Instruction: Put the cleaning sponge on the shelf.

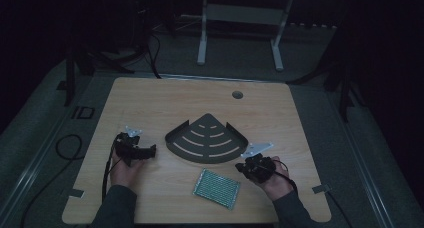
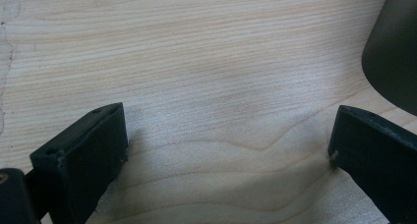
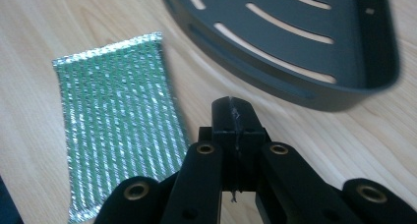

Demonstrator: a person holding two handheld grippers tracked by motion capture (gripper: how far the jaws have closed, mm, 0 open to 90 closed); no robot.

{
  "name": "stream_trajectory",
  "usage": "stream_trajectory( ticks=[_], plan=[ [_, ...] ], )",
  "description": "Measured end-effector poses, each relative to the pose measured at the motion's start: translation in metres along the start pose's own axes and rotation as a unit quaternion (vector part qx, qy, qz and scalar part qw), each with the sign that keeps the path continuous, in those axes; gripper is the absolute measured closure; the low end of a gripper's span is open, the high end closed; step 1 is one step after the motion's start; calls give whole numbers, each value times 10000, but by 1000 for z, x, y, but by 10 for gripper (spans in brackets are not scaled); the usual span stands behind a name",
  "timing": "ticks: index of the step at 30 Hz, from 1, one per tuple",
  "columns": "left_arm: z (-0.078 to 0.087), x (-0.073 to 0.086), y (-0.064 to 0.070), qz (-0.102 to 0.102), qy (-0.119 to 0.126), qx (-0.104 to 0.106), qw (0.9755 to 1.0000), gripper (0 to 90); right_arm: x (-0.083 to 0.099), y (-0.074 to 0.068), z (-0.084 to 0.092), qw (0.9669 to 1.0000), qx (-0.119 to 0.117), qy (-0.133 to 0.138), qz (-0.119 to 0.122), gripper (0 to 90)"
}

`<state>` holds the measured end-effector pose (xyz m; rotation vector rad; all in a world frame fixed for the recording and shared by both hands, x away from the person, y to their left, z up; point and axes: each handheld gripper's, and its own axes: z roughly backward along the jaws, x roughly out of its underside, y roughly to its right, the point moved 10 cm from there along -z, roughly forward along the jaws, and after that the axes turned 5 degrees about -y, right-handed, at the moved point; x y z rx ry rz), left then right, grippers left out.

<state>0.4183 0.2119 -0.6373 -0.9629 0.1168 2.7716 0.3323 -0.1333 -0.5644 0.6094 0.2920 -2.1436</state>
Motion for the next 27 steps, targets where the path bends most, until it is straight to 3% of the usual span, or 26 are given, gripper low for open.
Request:
stream_trajectory(
  ticks=[9, 15, 20, 27],
  plan=[
    [0, 0, 0, -6, -5, 1, 10000, 17, -10, -29, -20, 9991, -245, -113, 332, 900],
    [0, 0, 0, -6, -4, 0, 10000, 17, -6, -47, -35, 9973, -395, -306, 535, 900],
    [0, 0, 0, 0, -2, 1, 10000, 17, 5, -47, -43, 9967, -362, -478, 555, 900],
    [0, 0, 0, -1, -1, 0, 10000, 17, 14, -36, -37, 9975, -302, -481, 424, 900]
  ],
)
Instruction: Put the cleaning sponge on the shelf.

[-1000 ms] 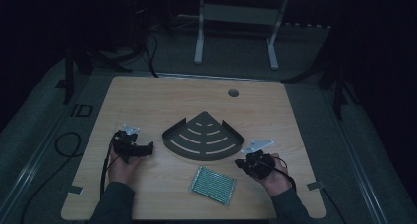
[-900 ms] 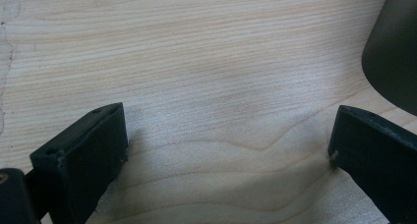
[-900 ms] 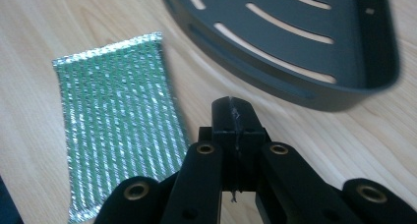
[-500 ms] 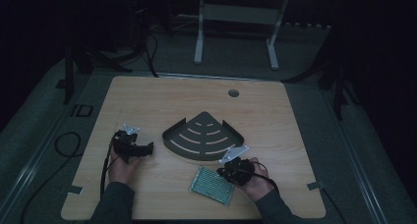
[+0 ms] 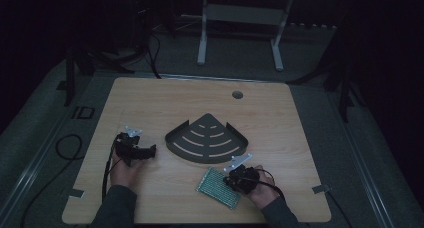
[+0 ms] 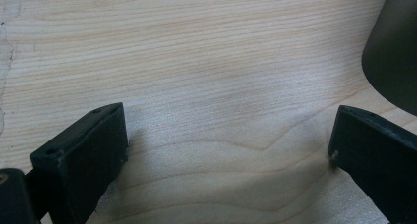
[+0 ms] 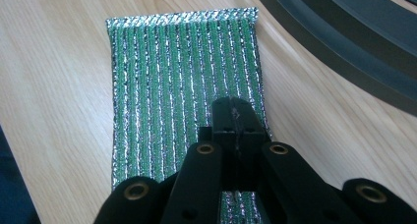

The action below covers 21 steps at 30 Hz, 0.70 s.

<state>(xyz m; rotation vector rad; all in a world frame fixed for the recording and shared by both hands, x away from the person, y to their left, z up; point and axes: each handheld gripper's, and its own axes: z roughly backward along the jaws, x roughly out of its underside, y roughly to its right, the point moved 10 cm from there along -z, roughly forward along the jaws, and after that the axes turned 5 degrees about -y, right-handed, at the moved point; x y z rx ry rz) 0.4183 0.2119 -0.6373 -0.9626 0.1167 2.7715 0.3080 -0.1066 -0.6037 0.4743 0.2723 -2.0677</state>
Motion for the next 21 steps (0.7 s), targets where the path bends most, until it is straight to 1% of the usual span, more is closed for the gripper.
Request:
stream_trajectory(
  ticks=[3, 4, 5, 11, 16, 18, 21],
  plan=[
    [0, 0, 0, -5, -3, 1, 10000, 17, 7, 6, 3, 10000, 55, 4, -63, 900],
    [0, 0, 0, -5, -3, -1, 10000, 17, 13, 12, 7, 9999, 95, -2, -132, 900],
    [0, 0, 0, -6, -4, 0, 10000, 17, 13, 12, 7, 9999, 95, -2, -132, 900],
    [0, 0, 0, 0, 1, 0, 10000, 17, 33, 33, 17, 9989, 274, -52, -373, 900],
    [0, 0, 0, -6, -5, 1, 10000, 17, 49, 52, 25, 9971, 450, -70, -603, 900],
    [0, 0, 0, -5, -3, -1, 10000, 17, 55, 61, 28, 9961, 592, -83, -653, 900],
    [0, 0, 0, -5, -1, 0, 10000, 17, 62, 72, 32, 9942, 685, -71, -824, 900]
  ],
)
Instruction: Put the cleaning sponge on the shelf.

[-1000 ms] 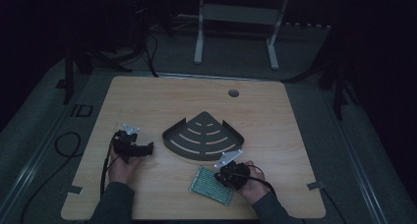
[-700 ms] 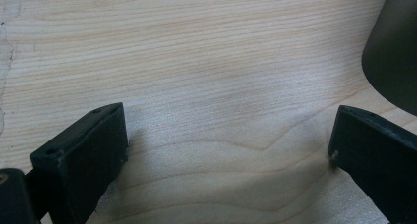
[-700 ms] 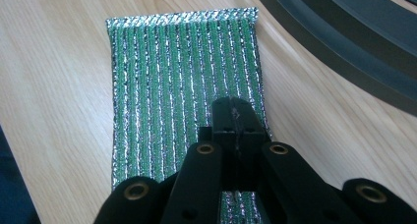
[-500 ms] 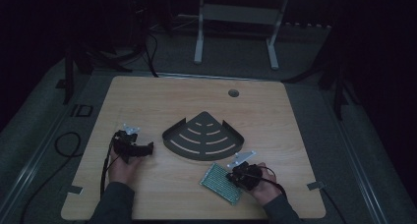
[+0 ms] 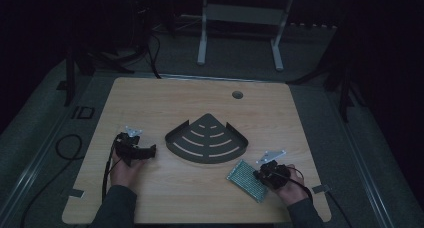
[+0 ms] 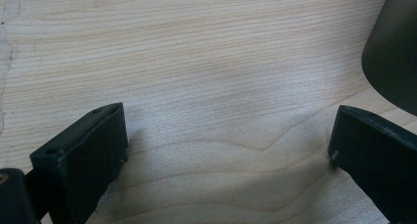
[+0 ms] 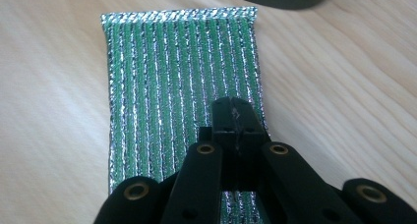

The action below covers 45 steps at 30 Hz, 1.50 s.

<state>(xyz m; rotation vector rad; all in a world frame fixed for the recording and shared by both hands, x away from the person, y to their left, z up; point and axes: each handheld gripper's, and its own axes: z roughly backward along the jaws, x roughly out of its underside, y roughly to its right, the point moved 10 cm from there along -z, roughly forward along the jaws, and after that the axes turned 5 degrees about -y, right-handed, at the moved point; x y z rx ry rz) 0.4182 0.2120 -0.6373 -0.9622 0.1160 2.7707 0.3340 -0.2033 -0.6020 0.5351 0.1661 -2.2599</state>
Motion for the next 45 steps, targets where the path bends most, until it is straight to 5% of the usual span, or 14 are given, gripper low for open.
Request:
stream_trajectory(
  ticks=[13, 23, 32, 45],
  plan=[
    [0, 0, 0, 0, -2, 0, 10000, 17, 11, 36, 3, 9982, 189, 19, -571, 899],
    [0, 0, 0, 7, 1, 2, 10000, 17, -9, 45, 20, 9993, 113, -76, -347, 826],
    [0, 0, 0, 14, 8, 3, 10000, 17, -13, 58, 15, 9982, 39, -582, -143, 808],
    [0, 0, 0, 7, 2, 2, 10000, 17, -13, 59, 1, 9934, -505, -1033, 25, 789]
  ],
)
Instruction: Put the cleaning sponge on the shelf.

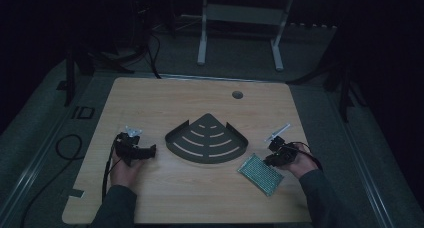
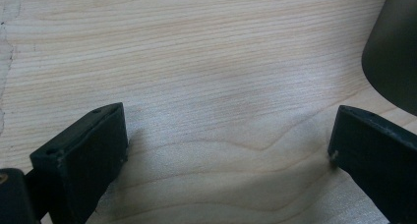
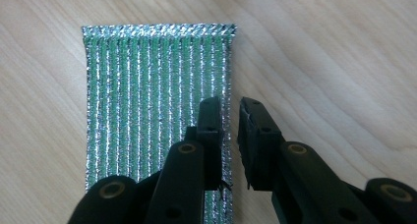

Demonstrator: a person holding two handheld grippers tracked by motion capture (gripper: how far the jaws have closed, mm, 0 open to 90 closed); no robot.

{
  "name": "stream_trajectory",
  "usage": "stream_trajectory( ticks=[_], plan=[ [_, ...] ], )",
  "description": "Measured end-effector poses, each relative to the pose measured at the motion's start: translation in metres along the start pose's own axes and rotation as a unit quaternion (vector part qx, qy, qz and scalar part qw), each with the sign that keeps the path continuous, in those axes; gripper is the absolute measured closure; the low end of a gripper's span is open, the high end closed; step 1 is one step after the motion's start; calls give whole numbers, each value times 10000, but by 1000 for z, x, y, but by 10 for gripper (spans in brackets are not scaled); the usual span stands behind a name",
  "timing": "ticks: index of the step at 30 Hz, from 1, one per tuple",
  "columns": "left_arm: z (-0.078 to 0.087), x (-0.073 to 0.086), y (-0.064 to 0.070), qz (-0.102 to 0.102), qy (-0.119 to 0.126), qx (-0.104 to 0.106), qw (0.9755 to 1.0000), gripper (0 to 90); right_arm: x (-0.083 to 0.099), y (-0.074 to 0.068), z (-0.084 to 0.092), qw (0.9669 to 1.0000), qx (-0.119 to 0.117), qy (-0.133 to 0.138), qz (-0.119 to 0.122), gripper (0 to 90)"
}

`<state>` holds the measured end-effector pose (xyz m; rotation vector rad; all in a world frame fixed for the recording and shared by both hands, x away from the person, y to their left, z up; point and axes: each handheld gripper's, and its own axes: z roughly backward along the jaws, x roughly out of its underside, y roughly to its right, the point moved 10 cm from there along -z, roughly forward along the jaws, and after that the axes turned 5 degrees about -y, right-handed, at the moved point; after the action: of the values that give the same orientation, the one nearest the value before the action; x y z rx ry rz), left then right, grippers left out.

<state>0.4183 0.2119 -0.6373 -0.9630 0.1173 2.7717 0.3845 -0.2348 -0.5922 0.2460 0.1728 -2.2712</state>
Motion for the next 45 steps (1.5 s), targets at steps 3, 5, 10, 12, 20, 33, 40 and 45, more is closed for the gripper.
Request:
stream_trajectory(
  ticks=[3, 5, 10, 12, 20, 33, 40, 45],
  plan=[
    [0, 0, 0, 0, 0, 0, 10000, 17, 0, 0, -3, 9999, -91, -82, 16, 786],
    [0, 0, 0, 7, 6, 1, 10000, 17, 0, 0, -5, 9998, -137, -127, -8, 786],
    [0, 0, 0, 0, 1, -1, 10000, 17, 3, 2, -9, 9993, -289, -238, -61, 776],
    [0, 0, 0, 0, 1, 0, 10000, 17, 3, 3, -10, 9990, -344, -257, -86, 763],
    [0, 0, 0, -1, 0, 0, 10000, 17, 3, 6, -13, 9968, -623, -419, -260, 744],
    [0, 0, 0, 0, 0, 0, 10000, 17, 2, 3, -14, 9929, -797, -793, -379, 875],
    [0, 0, 0, 7, 7, 1, 10000, 17, 1, 1, -8, 9937, -475, -988, -215, 894],
    [0, 0, 0, 0, 0, 0, 10000, 17, 0, 3, 0, 9946, -362, -947, -199, 894]
  ],
)
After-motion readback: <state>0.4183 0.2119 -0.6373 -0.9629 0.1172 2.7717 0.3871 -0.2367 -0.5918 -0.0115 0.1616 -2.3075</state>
